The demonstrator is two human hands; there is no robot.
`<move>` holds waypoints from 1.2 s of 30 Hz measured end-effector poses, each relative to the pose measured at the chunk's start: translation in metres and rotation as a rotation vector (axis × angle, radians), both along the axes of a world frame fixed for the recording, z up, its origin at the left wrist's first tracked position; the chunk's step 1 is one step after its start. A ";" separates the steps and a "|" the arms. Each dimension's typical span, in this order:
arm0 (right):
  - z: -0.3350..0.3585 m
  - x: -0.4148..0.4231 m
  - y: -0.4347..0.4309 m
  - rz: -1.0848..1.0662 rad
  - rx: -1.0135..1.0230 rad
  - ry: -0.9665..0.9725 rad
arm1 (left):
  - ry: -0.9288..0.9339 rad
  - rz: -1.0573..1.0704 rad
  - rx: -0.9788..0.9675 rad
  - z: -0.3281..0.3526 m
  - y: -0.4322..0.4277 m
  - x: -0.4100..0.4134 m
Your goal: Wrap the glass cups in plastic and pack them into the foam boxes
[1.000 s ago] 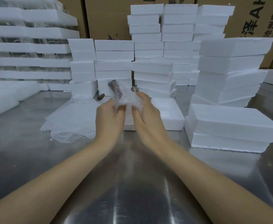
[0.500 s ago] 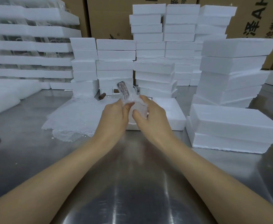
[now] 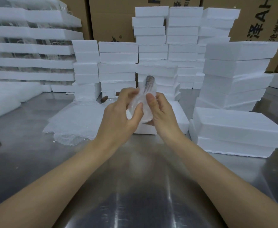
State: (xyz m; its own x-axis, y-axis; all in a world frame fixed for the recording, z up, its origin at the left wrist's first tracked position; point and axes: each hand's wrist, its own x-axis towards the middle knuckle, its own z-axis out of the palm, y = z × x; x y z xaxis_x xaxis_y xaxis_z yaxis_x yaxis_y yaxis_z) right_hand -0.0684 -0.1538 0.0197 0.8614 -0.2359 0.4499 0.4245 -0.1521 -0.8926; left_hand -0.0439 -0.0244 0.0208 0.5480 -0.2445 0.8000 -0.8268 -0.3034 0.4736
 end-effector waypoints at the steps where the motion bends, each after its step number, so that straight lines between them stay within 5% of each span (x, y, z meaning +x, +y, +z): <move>1: 0.000 0.000 -0.001 -0.011 -0.037 -0.005 | -0.019 0.002 0.012 -0.001 -0.001 -0.002; 12: -0.003 -0.004 0.003 -0.193 -0.574 -0.117 | -0.282 0.156 0.259 0.005 0.002 0.001; 18: -0.007 -0.001 0.003 -0.238 -0.777 -0.164 | 0.003 -0.075 0.253 0.001 0.006 0.011; 23: -0.012 0.003 -0.001 -0.213 -0.828 -0.115 | 0.047 -0.089 0.289 -0.005 0.003 0.013; 29: -0.014 0.004 0.007 -0.092 -0.423 -0.065 | 0.037 -0.064 0.240 -0.004 0.002 0.006; 36: -0.008 0.001 0.001 -0.246 -0.389 -0.065 | 0.033 -0.121 0.243 -0.004 -0.006 -0.004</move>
